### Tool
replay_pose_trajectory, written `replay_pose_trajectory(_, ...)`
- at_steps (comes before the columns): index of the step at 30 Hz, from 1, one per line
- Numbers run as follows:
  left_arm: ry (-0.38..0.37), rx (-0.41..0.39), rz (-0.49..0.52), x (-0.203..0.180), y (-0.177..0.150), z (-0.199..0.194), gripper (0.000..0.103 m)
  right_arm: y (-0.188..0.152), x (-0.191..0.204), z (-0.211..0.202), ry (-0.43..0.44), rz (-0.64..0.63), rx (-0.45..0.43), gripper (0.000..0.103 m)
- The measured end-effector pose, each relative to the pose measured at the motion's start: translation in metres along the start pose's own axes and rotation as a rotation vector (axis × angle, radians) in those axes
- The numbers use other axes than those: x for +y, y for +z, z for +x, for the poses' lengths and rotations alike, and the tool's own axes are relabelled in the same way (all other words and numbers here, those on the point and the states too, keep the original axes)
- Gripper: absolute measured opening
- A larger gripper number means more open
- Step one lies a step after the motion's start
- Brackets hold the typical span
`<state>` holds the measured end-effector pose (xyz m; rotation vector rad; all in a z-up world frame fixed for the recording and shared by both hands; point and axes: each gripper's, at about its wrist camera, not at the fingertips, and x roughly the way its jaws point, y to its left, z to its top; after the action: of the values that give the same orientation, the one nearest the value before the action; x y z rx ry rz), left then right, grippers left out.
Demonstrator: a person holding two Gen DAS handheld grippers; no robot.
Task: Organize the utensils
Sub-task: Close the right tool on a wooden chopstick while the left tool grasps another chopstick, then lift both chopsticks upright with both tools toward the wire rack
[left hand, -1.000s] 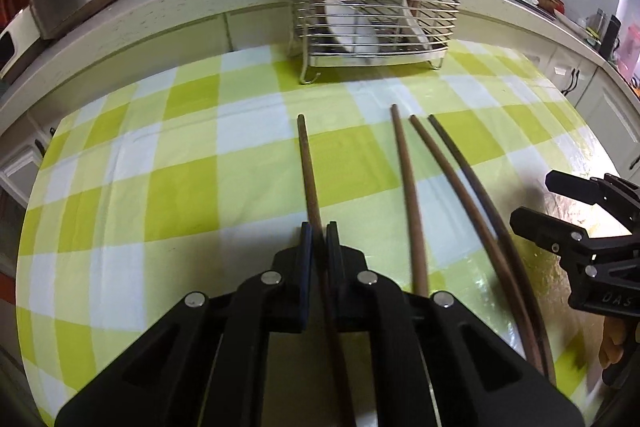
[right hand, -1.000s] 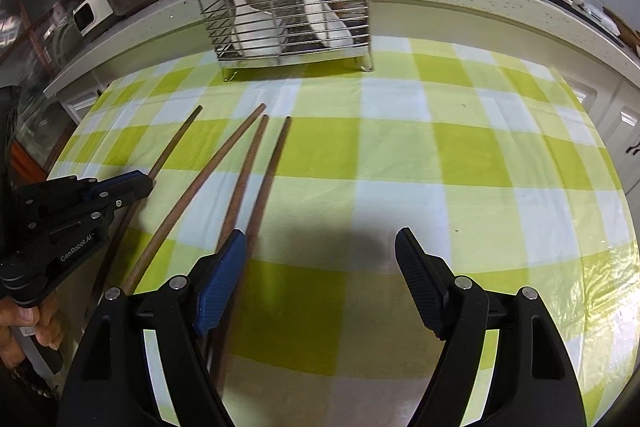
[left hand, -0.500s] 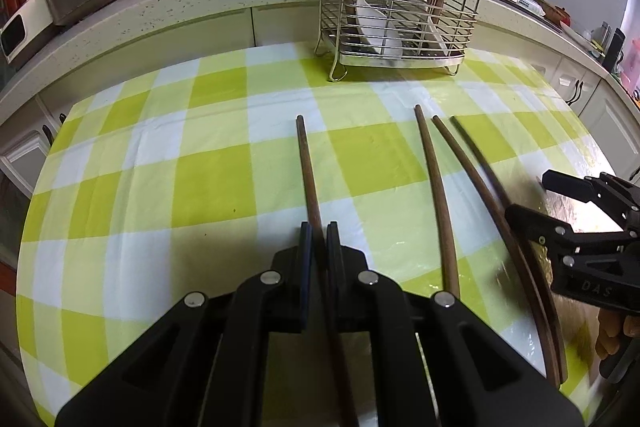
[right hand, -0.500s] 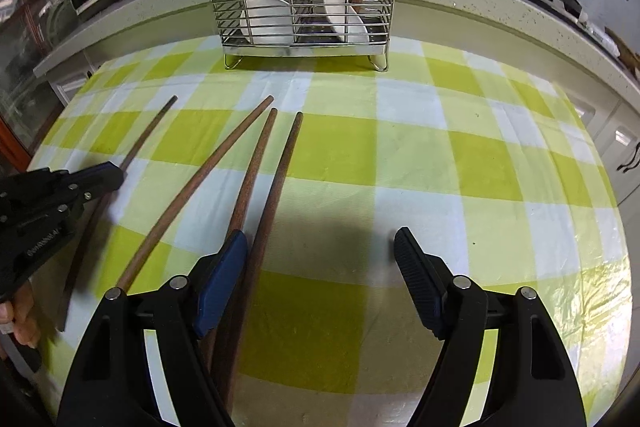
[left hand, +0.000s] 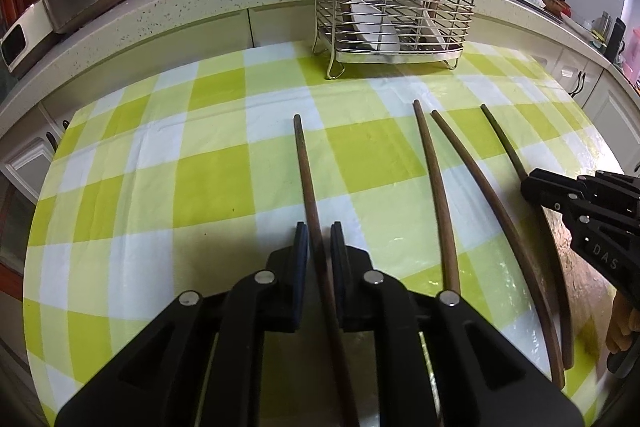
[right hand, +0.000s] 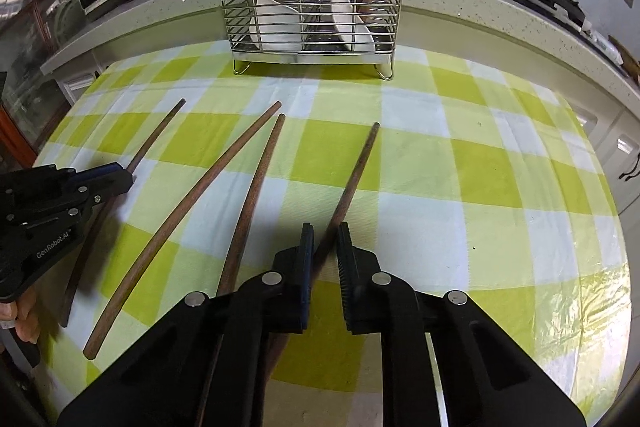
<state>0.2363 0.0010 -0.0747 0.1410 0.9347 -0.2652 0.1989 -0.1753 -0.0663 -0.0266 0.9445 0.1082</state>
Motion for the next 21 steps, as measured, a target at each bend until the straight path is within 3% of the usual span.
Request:
replay_pose_trajectory(11,-0.014,-0.055,-0.048,0.007,0.008,-0.022,0.007,0.005,-0.018,-0.015,0.026,0.049,-0.031,0.009)
replay_pose_trajectory(21,-0.030,-0.152,-0.070,0.006,0.018,-0.061,0.006,0.014,-0.026,-0.045,0.032,0.065,-0.094,0.009)
